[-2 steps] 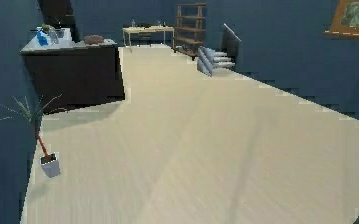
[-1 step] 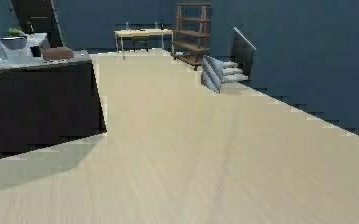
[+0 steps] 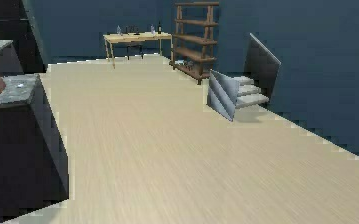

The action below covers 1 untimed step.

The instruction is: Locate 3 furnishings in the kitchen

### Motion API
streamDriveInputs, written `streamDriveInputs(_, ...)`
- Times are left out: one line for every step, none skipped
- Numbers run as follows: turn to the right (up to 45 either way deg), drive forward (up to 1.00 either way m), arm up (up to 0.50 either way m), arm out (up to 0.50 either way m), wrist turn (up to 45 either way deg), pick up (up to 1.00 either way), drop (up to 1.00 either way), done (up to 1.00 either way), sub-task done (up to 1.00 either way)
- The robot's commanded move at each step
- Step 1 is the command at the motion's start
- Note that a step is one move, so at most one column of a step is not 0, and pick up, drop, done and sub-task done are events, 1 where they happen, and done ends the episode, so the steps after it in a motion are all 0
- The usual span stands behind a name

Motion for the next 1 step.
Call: streamDriveInputs(0.0, 1.00, 0.00, 0.00, 0.0, 0.00, 0.00, 0.00, 0.00)
